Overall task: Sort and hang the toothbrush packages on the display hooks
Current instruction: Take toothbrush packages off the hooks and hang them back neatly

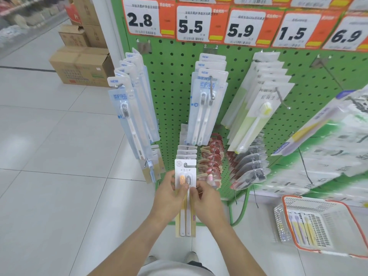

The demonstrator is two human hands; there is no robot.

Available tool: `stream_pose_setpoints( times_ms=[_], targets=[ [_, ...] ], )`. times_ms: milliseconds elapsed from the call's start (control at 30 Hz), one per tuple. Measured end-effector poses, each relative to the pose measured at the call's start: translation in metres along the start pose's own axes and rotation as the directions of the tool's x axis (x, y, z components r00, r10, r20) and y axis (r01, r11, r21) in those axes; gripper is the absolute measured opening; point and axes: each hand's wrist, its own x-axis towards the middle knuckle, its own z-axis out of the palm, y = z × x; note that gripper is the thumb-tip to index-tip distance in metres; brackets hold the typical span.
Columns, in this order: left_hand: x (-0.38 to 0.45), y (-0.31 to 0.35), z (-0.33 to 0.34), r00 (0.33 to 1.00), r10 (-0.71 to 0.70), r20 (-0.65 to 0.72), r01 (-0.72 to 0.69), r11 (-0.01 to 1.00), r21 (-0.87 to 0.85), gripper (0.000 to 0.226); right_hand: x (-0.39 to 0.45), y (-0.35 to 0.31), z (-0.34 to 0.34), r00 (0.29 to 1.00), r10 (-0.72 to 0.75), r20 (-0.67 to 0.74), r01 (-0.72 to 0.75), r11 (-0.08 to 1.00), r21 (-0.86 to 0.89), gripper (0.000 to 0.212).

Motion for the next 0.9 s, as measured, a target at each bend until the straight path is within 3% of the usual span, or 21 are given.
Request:
stream_pose_setpoints(
  times_ms=[167,233,300,400,500,600,767,900],
  targets=[
    [0.003,0.0,0.002,0.999,0.037,-0.019,-0.035,0.994,0.1,0.028,0.012,-0.007,-0.008,0.996,-0.086,-0.013,0.083,0.982,-0.168,0.021],
    [0.005,0.0,0.001,0.999,0.04,-0.012,-0.038,0.994,0.106,0.018,0.016,-0.013,-0.013,0.983,-0.158,-0.09,0.143,0.978,-0.15,0.007],
    [0.005,0.001,0.001,0.998,0.057,0.007,-0.057,0.989,0.139,0.009,0.02,-0.022,-0.019,0.959,-0.226,-0.172,0.209,0.972,-0.11,0.015],
    [0.009,0.0,-0.001,0.994,0.104,0.032,-0.109,0.956,0.273,0.024,0.029,-0.033,-0.024,0.935,-0.282,-0.215,0.271,0.959,-0.083,0.024],
    [0.013,0.009,-0.004,0.995,0.101,0.026,-0.104,0.949,0.299,0.042,0.038,-0.039,-0.024,0.926,-0.303,-0.225,0.293,0.953,-0.078,0.017],
    [0.014,0.025,-0.007,0.994,0.104,-0.035,-0.091,0.963,0.255,0.056,0.043,-0.04,-0.02,0.92,-0.314,-0.235,0.305,0.949,-0.075,0.008],
    [0.04,0.049,-0.008,0.989,0.041,-0.142,-0.043,0.999,-0.009,0.045,0.046,-0.037,-0.021,0.915,-0.315,-0.252,0.309,0.949,-0.066,0.009],
    [0.071,0.067,-0.01,0.994,-0.033,-0.108,0.026,0.997,-0.066,0.039,0.047,-0.034,-0.021,0.918,-0.309,-0.249,0.302,0.951,-0.067,0.008]
  ],
)
